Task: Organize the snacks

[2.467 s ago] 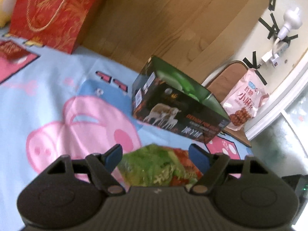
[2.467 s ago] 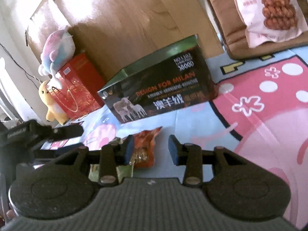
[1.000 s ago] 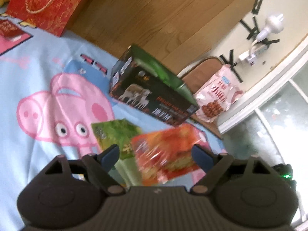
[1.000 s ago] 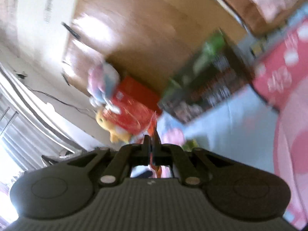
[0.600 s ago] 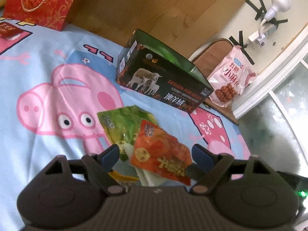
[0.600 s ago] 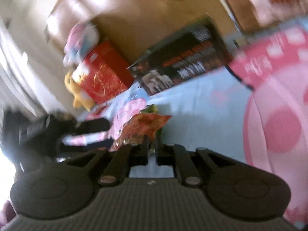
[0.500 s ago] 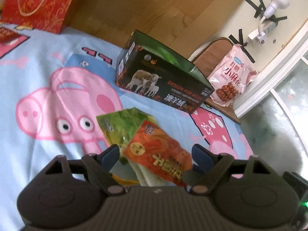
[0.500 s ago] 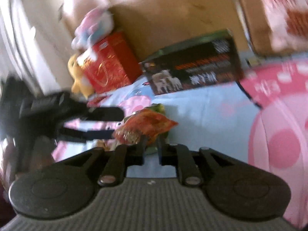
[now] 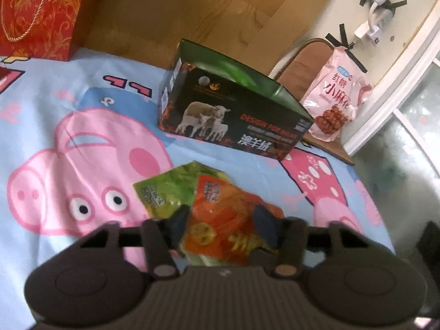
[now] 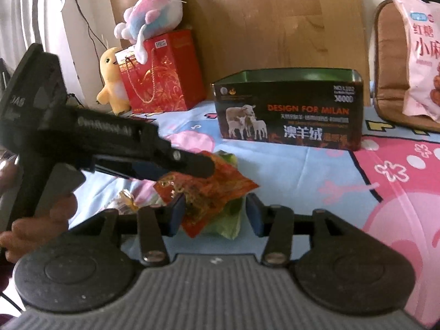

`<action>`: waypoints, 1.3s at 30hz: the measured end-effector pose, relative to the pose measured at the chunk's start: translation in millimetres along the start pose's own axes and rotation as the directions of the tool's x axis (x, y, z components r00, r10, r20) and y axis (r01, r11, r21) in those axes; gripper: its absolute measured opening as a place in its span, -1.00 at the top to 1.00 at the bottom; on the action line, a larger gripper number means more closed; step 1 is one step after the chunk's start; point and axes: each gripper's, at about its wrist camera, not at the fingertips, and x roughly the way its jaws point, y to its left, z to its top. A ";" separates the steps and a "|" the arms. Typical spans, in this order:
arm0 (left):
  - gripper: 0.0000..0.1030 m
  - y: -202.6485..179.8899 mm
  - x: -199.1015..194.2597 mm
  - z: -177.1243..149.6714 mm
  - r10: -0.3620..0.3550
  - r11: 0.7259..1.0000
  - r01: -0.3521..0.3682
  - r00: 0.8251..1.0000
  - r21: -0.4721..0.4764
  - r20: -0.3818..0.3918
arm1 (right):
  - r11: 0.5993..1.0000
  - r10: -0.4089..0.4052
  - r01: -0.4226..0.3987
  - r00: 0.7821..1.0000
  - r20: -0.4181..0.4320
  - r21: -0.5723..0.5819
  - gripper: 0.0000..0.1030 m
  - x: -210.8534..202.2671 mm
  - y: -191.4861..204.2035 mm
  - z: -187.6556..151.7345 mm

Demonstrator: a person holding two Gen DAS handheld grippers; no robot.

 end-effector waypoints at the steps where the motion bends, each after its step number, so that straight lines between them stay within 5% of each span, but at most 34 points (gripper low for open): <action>1: 0.23 1.5 -2.0 -0.3 -0.007 1.000 0.007 1.000 -0.009 0.004 | 1.000 -0.009 0.009 1.000 -0.002 -0.009 -0.03 3.0 1.4 0.6; 11: 0.37 -7.9 -20.3 15.7 -0.026 0.999 0.024 0.996 0.024 0.080 | 0.998 -0.055 0.058 0.995 0.087 -0.040 0.16 3.1 3.0 12.8; 18: 0.34 -32.5 -14.6 64.6 -0.034 0.994 0.017 0.986 0.107 0.163 | 0.991 -0.111 0.123 0.974 0.199 -0.052 0.16 7.9 -8.9 50.3; 23: 0.20 -44.2 10.1 109.7 -0.011 0.988 -0.023 0.976 0.150 0.219 | 0.985 -0.153 0.170 0.955 0.255 -0.043 0.14 30.3 -32.9 87.9; 27: 0.08 -40.7 40.3 129.3 0.091 0.981 -0.125 0.971 0.147 0.221 | 0.979 -0.183 0.198 0.960 0.212 -0.049 -0.04 65.1 -51.4 104.9; 33: 0.01 -22.0 19.5 119.2 0.072 0.989 -0.099 0.969 0.106 0.235 | 0.978 -0.208 0.205 0.947 0.245 0.040 -0.13 49.8 -65.1 94.2; 39: 0.00 9.3 -24.6 80.4 0.048 0.999 -0.051 0.977 0.007 0.206 | 0.991 -0.112 0.095 0.975 0.194 0.092 -0.14 13.2 -54.1 61.7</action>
